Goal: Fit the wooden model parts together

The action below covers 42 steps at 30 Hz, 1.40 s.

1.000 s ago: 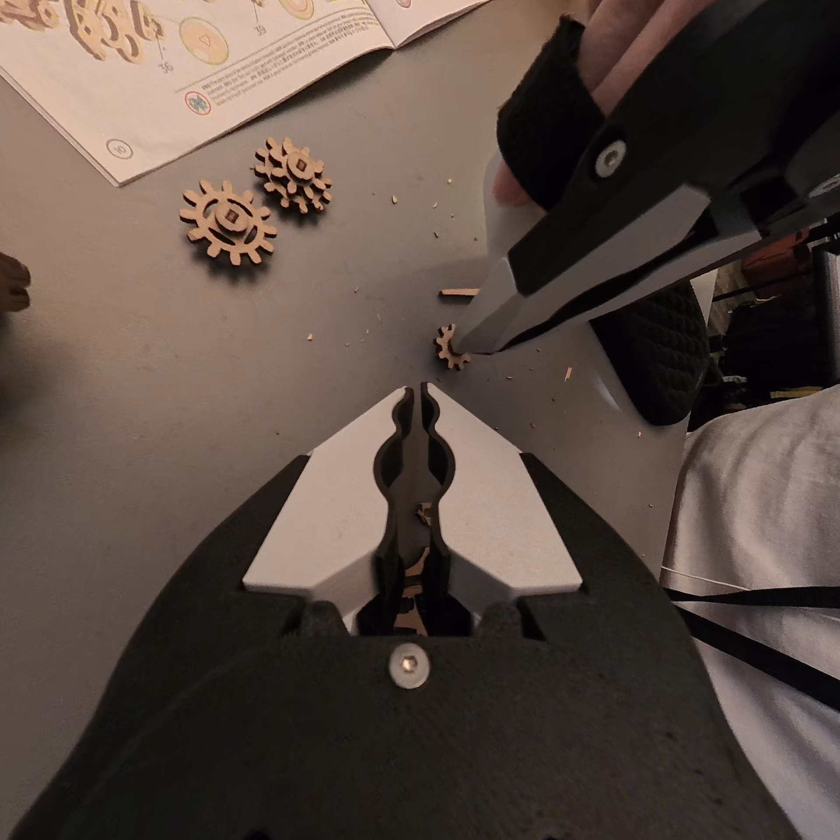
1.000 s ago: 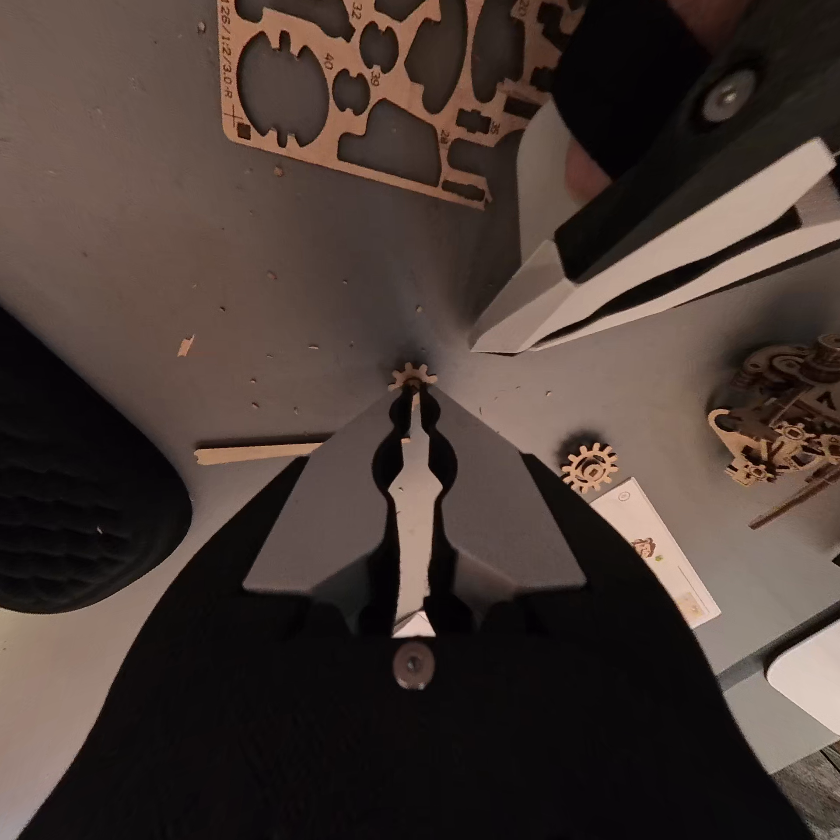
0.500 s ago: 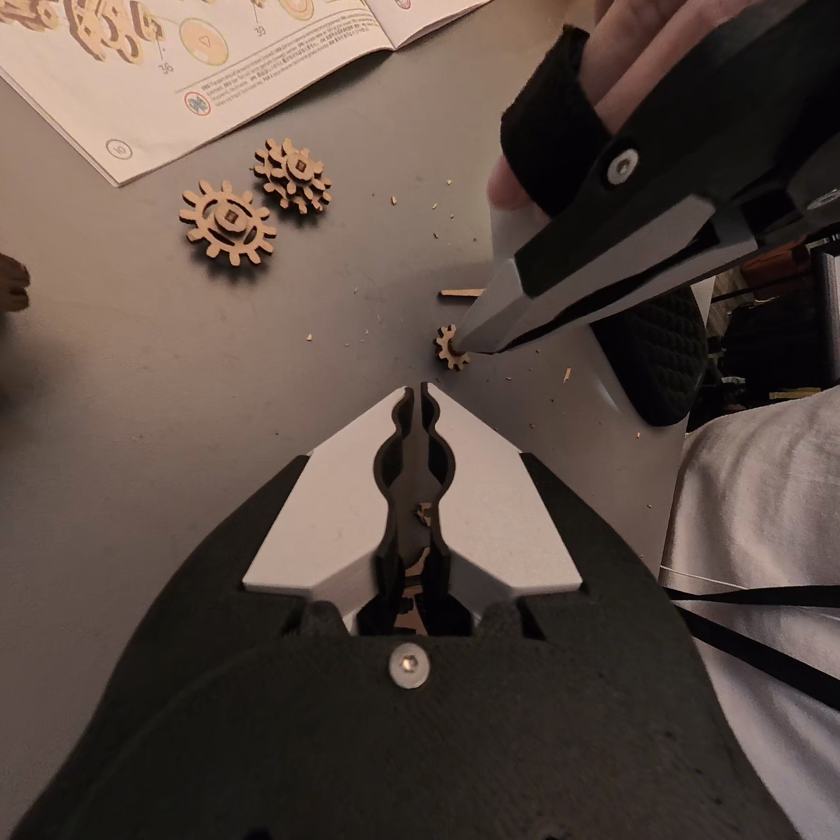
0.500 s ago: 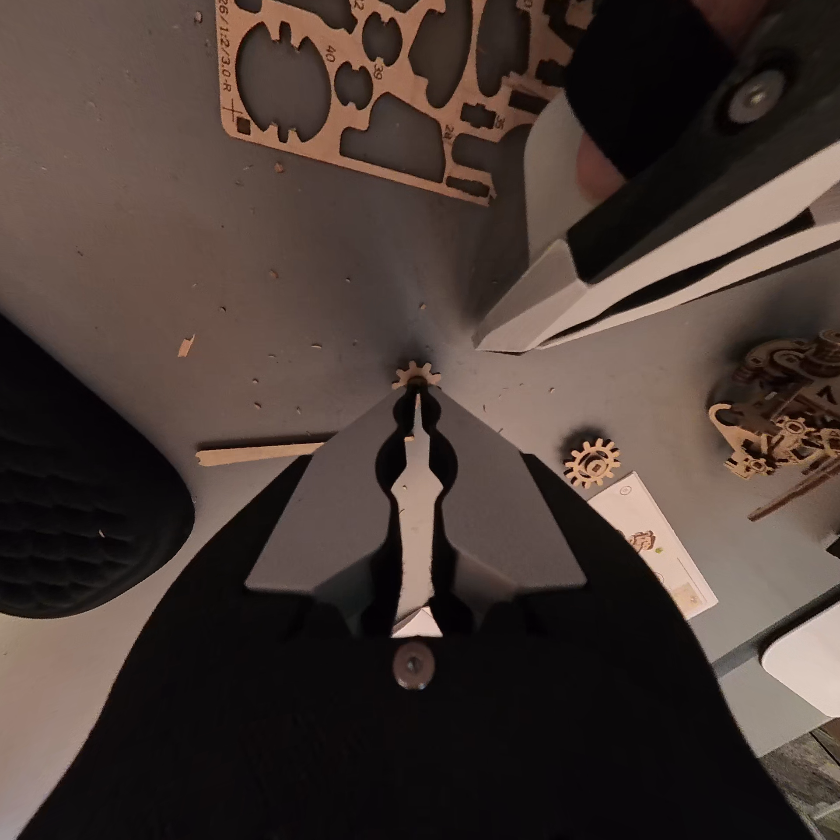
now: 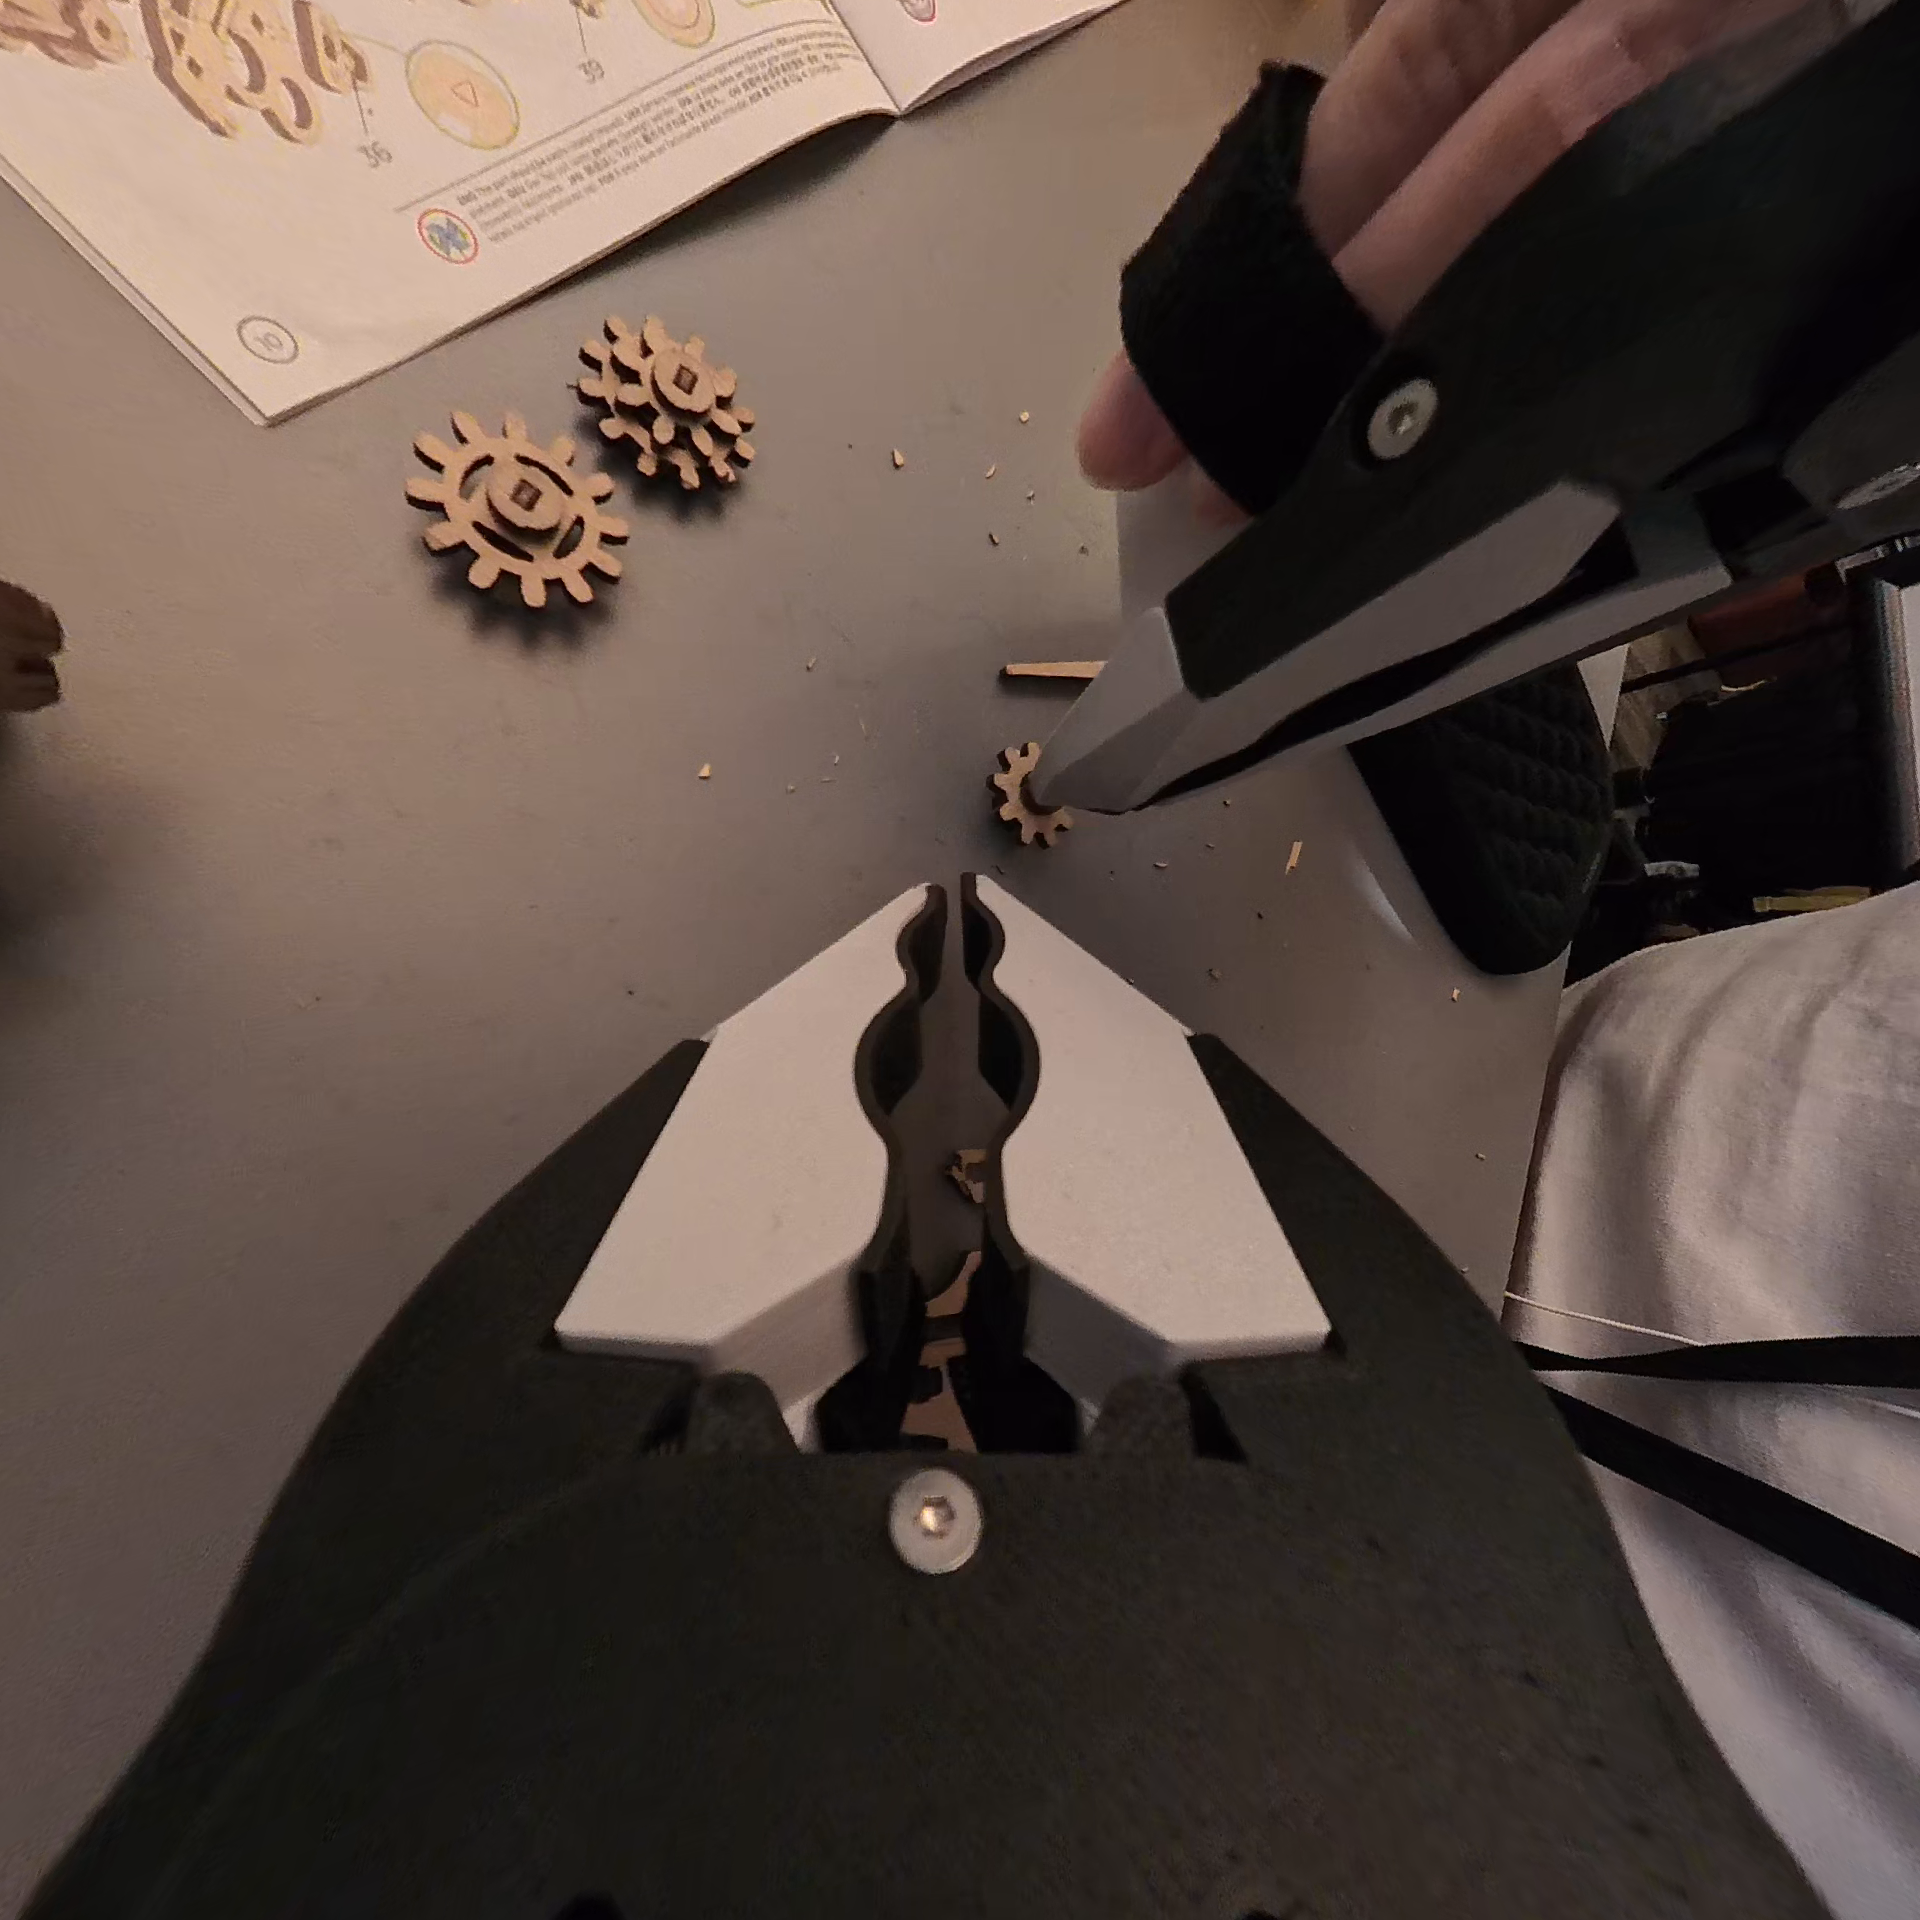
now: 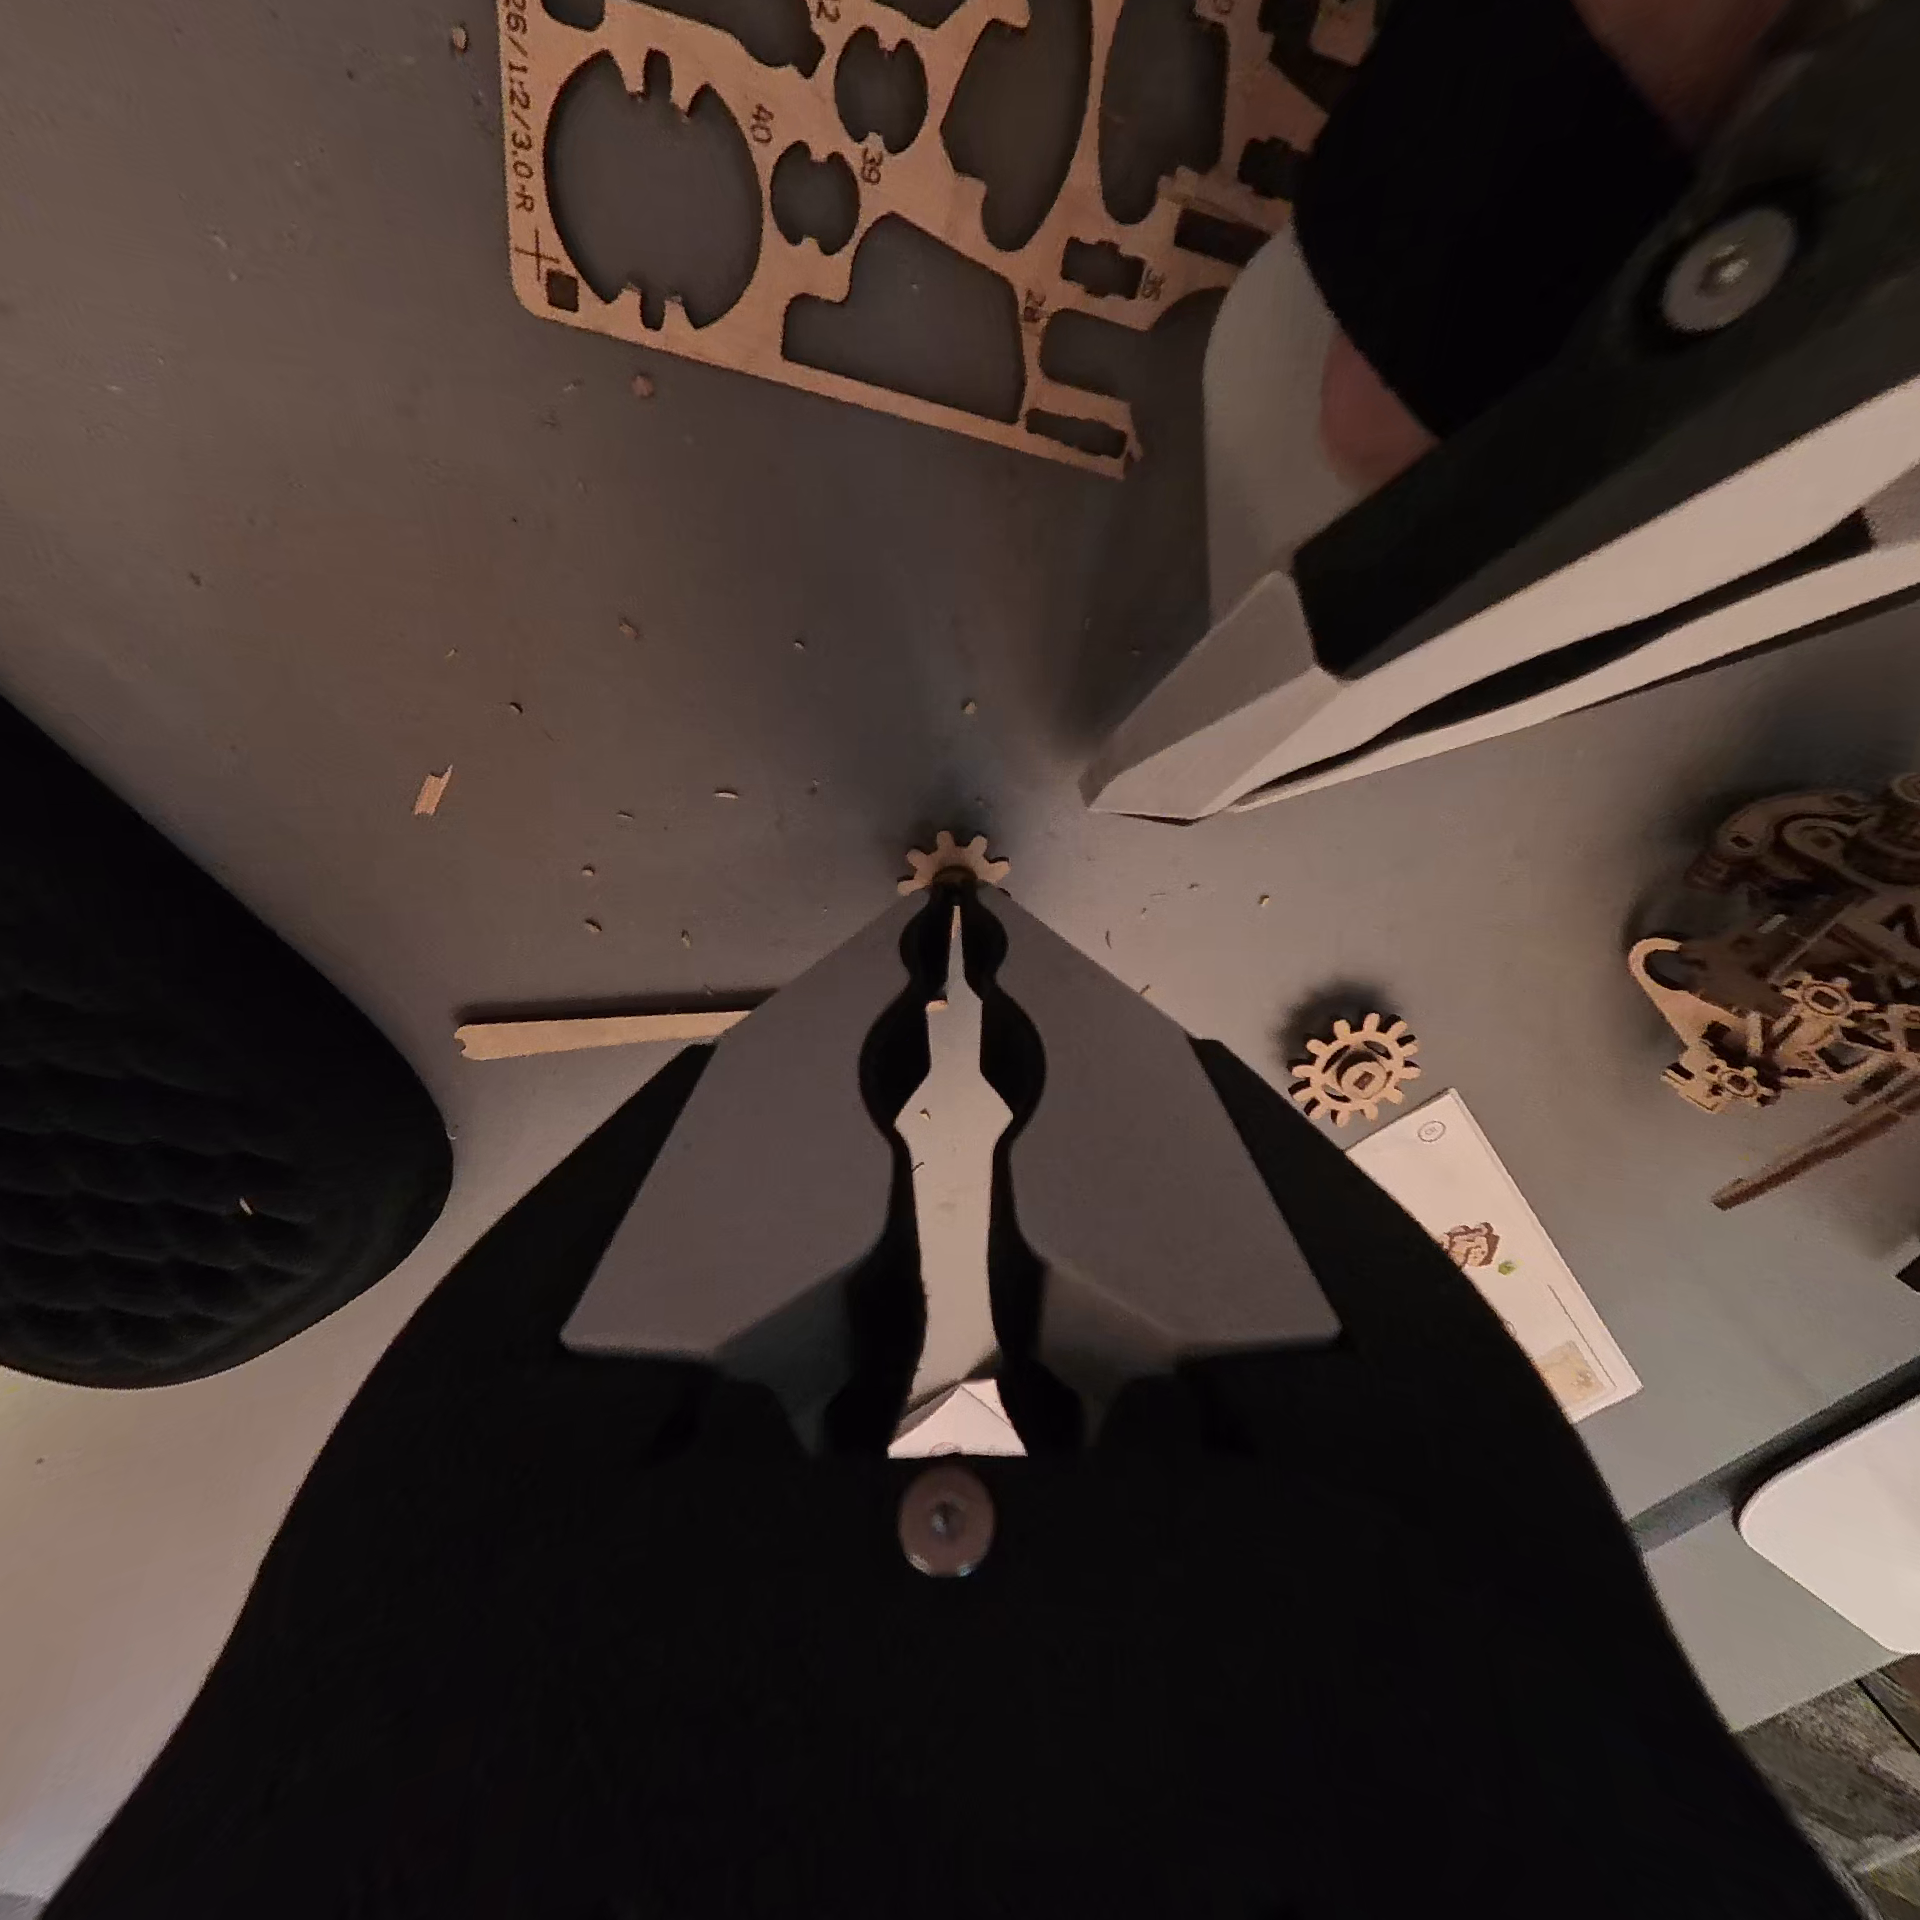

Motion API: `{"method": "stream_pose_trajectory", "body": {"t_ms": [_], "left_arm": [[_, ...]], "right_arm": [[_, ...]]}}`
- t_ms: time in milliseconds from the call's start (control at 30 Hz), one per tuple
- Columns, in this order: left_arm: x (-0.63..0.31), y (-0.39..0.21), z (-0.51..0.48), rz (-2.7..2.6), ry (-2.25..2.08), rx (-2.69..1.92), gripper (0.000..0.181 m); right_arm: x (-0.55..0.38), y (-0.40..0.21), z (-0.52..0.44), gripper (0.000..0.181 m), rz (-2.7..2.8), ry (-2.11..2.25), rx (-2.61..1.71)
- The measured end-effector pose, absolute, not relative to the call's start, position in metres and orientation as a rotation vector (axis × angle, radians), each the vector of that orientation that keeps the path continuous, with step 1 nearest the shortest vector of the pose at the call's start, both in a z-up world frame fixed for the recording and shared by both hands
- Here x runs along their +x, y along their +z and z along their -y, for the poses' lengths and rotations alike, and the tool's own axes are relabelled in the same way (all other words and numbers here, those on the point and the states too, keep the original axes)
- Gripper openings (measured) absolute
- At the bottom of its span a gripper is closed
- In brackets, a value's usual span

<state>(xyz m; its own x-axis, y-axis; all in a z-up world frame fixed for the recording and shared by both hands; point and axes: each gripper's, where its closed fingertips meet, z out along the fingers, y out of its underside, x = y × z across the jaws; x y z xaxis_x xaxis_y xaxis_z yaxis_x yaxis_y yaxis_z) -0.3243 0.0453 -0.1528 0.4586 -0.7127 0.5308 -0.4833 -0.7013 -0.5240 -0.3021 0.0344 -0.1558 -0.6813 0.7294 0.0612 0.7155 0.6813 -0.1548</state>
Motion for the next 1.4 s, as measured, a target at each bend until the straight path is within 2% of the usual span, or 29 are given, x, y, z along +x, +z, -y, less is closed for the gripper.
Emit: {"method": "stream_pose_trajectory", "body": {"t_ms": [533, 1100, 1400], "left_arm": [[-0.3250, -0.1502, -0.0466, -1.012, -1.095, -2.406, 0.000], [-0.3247, -0.1490, -0.0470, -1.004, -1.098, -2.400, 0.000], [-0.3262, -0.1486, -0.0492, -0.981, -1.106, -2.396, 0.001]], "right_arm": [[-0.3037, -0.1560, -0.0329, 0.000, 2.789, 0.124, -1.217], [-0.3042, -0.1554, -0.0339, 0.000, 2.689, 0.274, -1.223], [-0.3013, -0.1464, -0.0387, 0.005, 2.533, 0.315, -1.500]]}}
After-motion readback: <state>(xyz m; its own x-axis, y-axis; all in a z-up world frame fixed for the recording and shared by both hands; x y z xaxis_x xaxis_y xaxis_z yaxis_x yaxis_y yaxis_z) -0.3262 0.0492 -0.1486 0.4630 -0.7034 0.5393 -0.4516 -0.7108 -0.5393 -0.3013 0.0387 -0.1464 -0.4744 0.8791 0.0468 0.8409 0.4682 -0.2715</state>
